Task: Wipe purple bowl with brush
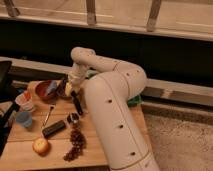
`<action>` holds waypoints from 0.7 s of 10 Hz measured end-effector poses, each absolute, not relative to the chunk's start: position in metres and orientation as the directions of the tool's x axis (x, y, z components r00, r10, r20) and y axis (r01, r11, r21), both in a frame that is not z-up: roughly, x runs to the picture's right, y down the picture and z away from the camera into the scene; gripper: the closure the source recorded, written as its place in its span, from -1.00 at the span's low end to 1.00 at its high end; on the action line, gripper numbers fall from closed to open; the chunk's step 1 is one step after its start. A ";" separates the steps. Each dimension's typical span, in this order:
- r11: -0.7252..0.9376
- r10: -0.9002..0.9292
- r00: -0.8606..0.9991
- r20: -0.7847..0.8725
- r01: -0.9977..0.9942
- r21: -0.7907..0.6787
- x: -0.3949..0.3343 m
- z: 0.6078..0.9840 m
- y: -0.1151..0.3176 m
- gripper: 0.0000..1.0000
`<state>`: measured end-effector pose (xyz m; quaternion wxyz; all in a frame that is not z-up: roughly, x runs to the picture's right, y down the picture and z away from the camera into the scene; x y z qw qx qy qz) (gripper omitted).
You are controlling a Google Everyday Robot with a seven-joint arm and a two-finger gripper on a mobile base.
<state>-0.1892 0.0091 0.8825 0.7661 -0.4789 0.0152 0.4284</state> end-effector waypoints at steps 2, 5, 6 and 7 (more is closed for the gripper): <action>0.187 0.643 0.635 -0.428 -0.672 -0.717 -0.188 0.888 -0.006 1.00; 0.221 0.633 0.671 -0.386 -0.635 -0.740 -0.216 0.891 -0.015 1.00; 0.229 0.621 0.686 -0.380 -0.621 -0.749 -0.226 0.886 -0.008 1.00; 0.234 0.618 0.694 -0.370 -0.612 -0.755 -0.234 0.882 -0.002 1.00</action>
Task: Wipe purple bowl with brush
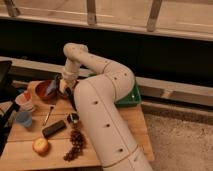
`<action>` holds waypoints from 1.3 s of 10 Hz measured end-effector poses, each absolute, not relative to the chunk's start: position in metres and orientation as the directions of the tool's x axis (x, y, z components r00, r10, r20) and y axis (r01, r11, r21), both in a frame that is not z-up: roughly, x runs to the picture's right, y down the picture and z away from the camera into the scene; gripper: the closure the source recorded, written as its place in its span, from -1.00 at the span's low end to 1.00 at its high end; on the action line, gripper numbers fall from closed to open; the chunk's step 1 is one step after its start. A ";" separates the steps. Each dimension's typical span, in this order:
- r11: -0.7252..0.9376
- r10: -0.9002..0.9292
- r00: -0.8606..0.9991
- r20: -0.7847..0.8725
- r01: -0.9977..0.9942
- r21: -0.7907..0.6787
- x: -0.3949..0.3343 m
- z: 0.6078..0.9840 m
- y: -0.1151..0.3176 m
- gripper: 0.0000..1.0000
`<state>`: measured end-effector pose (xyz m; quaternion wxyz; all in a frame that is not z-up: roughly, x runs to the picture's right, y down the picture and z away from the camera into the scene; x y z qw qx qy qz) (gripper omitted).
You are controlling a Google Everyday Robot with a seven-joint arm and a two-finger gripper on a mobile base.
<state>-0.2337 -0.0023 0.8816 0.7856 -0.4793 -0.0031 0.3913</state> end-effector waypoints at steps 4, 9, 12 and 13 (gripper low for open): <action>0.215 0.586 0.708 -0.395 -0.605 -0.766 -0.247 0.864 0.035 1.00; 0.184 0.618 0.628 -0.473 -0.700 -0.690 -0.182 0.866 0.022 1.00; 0.207 0.636 0.632 -0.443 -0.693 -0.691 -0.189 0.874 0.000 1.00; 0.220 0.636 0.643 -0.427 -0.681 -0.699 -0.199 0.876 -0.004 1.00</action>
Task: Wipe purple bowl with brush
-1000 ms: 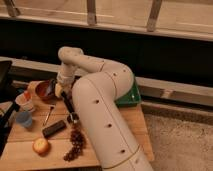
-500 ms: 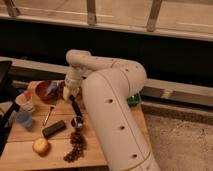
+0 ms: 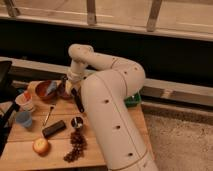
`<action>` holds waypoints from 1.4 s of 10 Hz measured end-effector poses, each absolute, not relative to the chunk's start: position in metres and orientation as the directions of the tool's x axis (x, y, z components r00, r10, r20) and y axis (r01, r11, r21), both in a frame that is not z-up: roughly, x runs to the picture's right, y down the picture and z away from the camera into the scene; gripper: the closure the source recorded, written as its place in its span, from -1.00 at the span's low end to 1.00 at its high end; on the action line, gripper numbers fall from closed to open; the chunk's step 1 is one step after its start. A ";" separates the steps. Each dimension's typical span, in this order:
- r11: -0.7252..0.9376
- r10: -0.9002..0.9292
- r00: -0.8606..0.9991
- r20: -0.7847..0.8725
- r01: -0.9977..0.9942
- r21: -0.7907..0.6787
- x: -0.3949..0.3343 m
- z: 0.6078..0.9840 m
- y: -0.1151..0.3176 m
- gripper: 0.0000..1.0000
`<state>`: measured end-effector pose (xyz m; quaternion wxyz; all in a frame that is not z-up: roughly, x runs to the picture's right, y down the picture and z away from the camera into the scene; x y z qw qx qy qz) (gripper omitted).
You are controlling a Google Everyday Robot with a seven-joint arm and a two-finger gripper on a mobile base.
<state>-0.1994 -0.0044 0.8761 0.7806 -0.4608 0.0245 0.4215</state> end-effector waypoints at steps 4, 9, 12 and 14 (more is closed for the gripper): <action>0.244 0.593 0.696 -0.405 -0.635 -0.733 -0.230 0.870 0.009 1.00; 0.184 0.605 0.637 -0.477 -0.695 -0.695 -0.190 0.858 0.036 1.00; 0.194 0.623 0.614 -0.485 -0.722 -0.664 -0.171 0.862 0.014 1.00; 0.215 0.633 0.618 -0.467 -0.720 -0.660 -0.170 0.862 -0.003 1.00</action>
